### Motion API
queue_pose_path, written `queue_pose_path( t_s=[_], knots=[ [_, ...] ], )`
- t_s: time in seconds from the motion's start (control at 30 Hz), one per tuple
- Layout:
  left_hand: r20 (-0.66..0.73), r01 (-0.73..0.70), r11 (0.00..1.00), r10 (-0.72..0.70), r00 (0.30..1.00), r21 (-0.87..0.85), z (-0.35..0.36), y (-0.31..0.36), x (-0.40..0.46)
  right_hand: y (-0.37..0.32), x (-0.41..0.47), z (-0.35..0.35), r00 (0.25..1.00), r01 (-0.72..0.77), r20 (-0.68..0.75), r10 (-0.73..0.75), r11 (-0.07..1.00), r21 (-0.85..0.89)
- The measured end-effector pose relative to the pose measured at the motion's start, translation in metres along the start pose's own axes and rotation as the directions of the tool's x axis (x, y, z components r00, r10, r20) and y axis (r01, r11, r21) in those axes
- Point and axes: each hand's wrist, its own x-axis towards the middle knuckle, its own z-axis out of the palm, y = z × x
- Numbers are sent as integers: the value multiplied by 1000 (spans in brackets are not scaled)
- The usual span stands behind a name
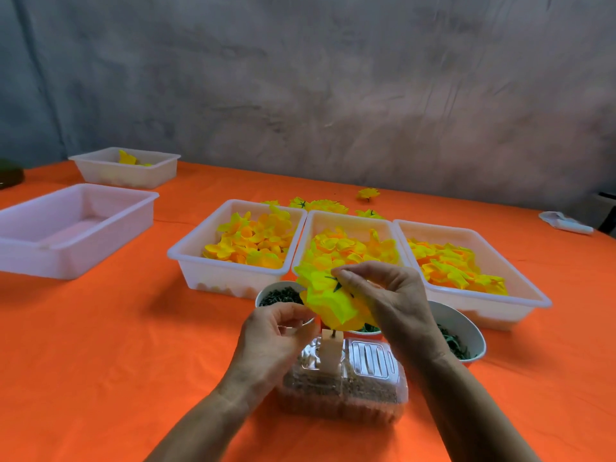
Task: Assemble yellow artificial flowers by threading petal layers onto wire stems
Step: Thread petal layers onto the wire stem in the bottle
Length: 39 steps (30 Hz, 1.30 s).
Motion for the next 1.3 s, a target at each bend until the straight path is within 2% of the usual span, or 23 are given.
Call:
queue_pose_path(
  t_s=[0.13, 0.27, 0.43, 0.7, 0.8, 1.07, 1.3],
  knots=[
    [48, -37, 996, 41, 998, -79, 6, 7, 6, -15, 13, -3, 999, 2, -43, 3, 993, 116],
    [96, -41, 979, 61, 993, -198, 12, 14, 11, -20, 21, -5, 992, -89, -70, 106, 971, 220],
    [91, -51, 979, 70, 993, -199, 18, 21, 13, -13, 23, -9, 972, -195, -84, 219, 954, 229],
    [7, -123, 977, 126, 992, -173, 20, 27, 11, 0, 29, -16, 895, -389, -49, 444, 827, 406],
    [-44, -136, 975, 131, 990, -175, 22, 28, 11, 5, 28, -16, 887, -401, -54, 459, 822, 405],
    [2, -134, 977, 136, 991, -168, 26, 31, 11, 12, 27, -13, 890, -414, -11, 456, 818, 399],
    [-15, -87, 986, 85, 996, -144, 26, 33, 10, 14, 28, -17, 868, -433, -25, 496, 780, 452]
  ],
)
